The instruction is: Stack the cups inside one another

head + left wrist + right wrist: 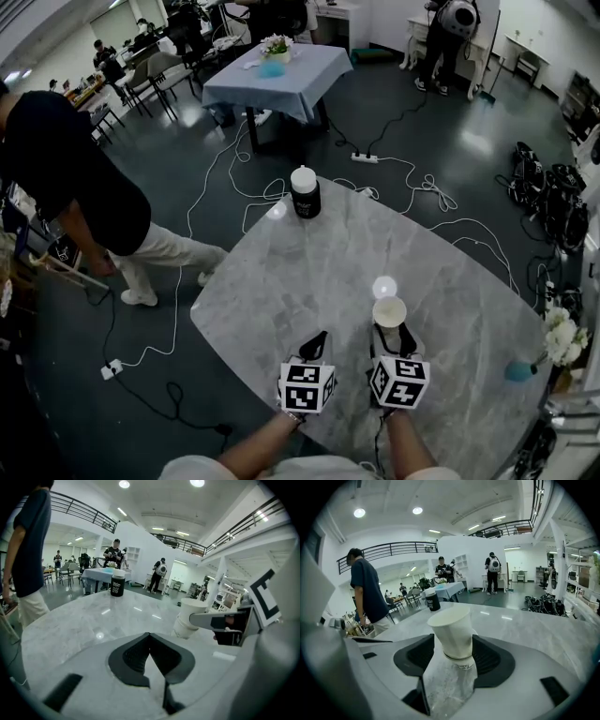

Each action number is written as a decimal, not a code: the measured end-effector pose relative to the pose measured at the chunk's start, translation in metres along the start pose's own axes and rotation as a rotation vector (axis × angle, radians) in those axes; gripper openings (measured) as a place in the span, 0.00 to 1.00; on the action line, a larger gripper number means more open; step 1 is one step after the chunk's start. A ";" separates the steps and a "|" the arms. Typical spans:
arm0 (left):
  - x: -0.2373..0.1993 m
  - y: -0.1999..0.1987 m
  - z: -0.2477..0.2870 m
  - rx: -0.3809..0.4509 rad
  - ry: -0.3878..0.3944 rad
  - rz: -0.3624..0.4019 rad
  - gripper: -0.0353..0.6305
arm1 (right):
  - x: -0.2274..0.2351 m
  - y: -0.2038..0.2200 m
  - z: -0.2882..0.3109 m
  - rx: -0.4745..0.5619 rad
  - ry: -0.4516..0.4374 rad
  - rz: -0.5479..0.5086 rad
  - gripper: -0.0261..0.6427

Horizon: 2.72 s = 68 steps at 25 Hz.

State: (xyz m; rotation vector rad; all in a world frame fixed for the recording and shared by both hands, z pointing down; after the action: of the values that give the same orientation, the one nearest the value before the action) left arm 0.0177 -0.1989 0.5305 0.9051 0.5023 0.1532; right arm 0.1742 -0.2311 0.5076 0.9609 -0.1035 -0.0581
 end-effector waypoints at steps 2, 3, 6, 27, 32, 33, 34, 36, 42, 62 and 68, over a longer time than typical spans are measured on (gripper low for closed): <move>-0.002 0.001 -0.001 -0.002 -0.002 -0.002 0.05 | 0.001 0.003 0.000 -0.011 0.010 0.009 0.36; -0.002 0.001 -0.001 -0.003 -0.002 -0.001 0.05 | 0.002 0.004 0.000 -0.012 0.016 0.014 0.37; -0.004 0.000 -0.001 -0.002 0.003 -0.001 0.05 | 0.002 0.004 -0.001 -0.009 0.029 0.019 0.38; 0.003 -0.002 -0.025 0.015 0.035 0.025 0.05 | 0.002 -0.007 -0.037 0.068 0.081 0.064 0.29; 0.006 -0.004 -0.039 0.029 0.051 0.044 0.05 | -0.003 -0.008 -0.053 0.096 0.102 0.068 0.22; 0.007 -0.005 -0.042 0.033 0.055 0.048 0.05 | -0.003 -0.009 -0.056 0.101 0.106 0.069 0.21; 0.008 -0.006 -0.045 0.037 0.058 0.051 0.05 | -0.004 -0.009 -0.060 0.107 0.111 0.070 0.20; 0.010 -0.007 -0.052 0.045 0.066 0.057 0.05 | -0.005 -0.008 -0.069 0.116 0.120 0.073 0.18; 0.018 -0.002 -0.077 0.063 0.095 0.082 0.05 | -0.010 0.003 -0.100 0.130 0.149 0.087 0.11; 0.041 0.033 -0.154 0.043 0.251 0.196 0.05 | -0.044 0.050 -0.191 0.164 0.239 0.145 0.07; 0.057 0.039 -0.161 0.028 0.308 0.210 0.05 | -0.046 0.064 -0.220 0.176 0.244 0.176 0.07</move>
State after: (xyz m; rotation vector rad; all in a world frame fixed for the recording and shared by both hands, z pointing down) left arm -0.0060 -0.0409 0.4591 0.9662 0.6950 0.4823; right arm 0.1543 -0.0102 0.4323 1.1234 0.0333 0.2331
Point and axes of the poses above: the fingertips, and each gripper's own axes: z forward along the fingers, x to its right, y out of its underside, the point moved 4 cm from there along -z, backward along the fingers, and after that the axes turned 10 degrees about y, right-handed, at the moved point
